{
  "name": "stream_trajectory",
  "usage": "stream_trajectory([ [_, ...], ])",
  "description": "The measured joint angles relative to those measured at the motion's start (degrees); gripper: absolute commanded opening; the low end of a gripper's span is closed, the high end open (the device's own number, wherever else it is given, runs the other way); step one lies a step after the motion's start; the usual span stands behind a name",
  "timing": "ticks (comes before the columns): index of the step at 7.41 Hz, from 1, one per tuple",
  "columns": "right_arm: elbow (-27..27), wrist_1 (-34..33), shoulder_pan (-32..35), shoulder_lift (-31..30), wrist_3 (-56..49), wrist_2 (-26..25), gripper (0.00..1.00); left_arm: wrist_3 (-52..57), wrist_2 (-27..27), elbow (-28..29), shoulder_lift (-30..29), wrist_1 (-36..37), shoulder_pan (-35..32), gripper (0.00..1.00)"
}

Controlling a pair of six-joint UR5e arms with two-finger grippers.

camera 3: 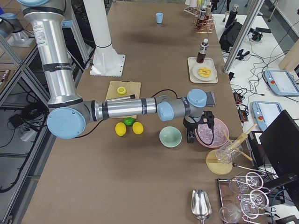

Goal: Pour ice into bowl

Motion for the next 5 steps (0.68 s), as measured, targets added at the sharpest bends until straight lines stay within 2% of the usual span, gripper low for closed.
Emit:
stream_trajectory([
  [3,-4.55,6.78,-2.54,0.08,1.57,-1.43,0.98,-20.74,13.89,-4.32,2.55,-5.60,8.63,0.97],
  [5,-5.01,8.21,-4.12,-0.42,1.81,-1.67,0.98,-32.19,17.89,-7.17,3.85,-6.65,12.18,0.97],
])
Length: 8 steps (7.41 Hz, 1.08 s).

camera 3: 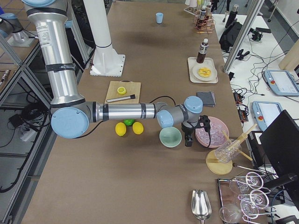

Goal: Pour ice into bowl

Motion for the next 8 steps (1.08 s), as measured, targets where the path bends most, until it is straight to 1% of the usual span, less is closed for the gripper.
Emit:
stream_trajectory([
  [1,-0.11,1.50,-0.78,-0.92,-0.03,-0.06,0.98,-4.69,2.57,-1.74,0.66,0.11,2.36,0.97],
  [2,-0.16,3.44,-1.56,-2.18,-0.25,-0.09,0.98,-9.27,5.95,-2.87,1.22,0.28,5.28,0.95],
  [3,-0.12,5.12,-2.18,-3.39,-0.39,-0.14,0.98,-13.44,8.43,-3.45,1.36,0.91,7.55,0.95],
  [5,-0.09,8.42,-3.11,-5.78,-0.47,-0.51,0.97,-21.42,12.16,-5.39,1.04,4.98,10.82,0.97],
  [6,-0.11,9.80,-3.50,-6.76,-0.48,-0.83,0.92,-24.76,14.38,-6.97,0.77,8.38,13.09,0.97],
  [7,-0.14,10.68,-3.80,-7.47,-0.44,-0.98,0.88,-26.94,16.20,-8.84,-0.28,13.02,15.56,0.97],
  [8,-0.28,11.82,-4.11,-8.20,-0.40,-1.04,0.79,-30.40,18.23,-10.03,-2.78,18.94,18.59,0.97],
])
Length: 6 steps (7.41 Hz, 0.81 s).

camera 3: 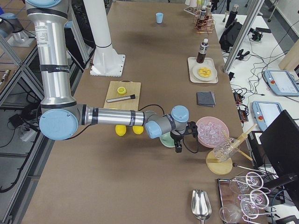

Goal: Pour ice into bowl

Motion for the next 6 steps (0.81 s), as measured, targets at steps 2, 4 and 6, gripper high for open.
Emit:
stream_trajectory([
  [2,-0.37,2.06,-0.60,-1.00,0.26,-0.11,0.17,-8.68,4.58,-0.27,-7.16,13.10,6.19,0.97],
  [4,-0.13,2.52,-0.95,-1.38,0.39,-0.31,0.00,-15.61,8.17,2.20,-14.32,25.02,9.73,0.96],
  [6,0.18,2.54,-0.95,-1.53,0.54,-0.01,0.00,-22.15,11.16,7.15,-18.05,30.86,12.50,0.96],
])
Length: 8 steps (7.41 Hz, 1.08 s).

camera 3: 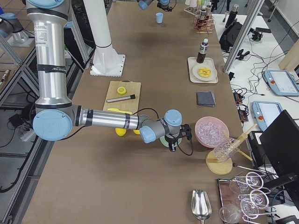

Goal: Pour ice into bowl

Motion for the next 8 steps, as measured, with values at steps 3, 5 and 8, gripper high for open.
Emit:
stream_trajectory([
  [3,0.85,-0.46,0.00,0.47,0.07,0.27,0.00,-8.80,2.93,7.09,-0.87,3.83,4.02,0.96],
  [5,2.58,-3.11,0.06,1.89,0.03,0.67,0.00,-13.75,3.30,9.55,-0.95,6.98,8.15,0.96],
  [8,7.96,-13.40,1.64,5.49,-0.18,2.13,0.00,-17.28,3.53,13.02,-1.86,9.55,12.43,0.97],
])
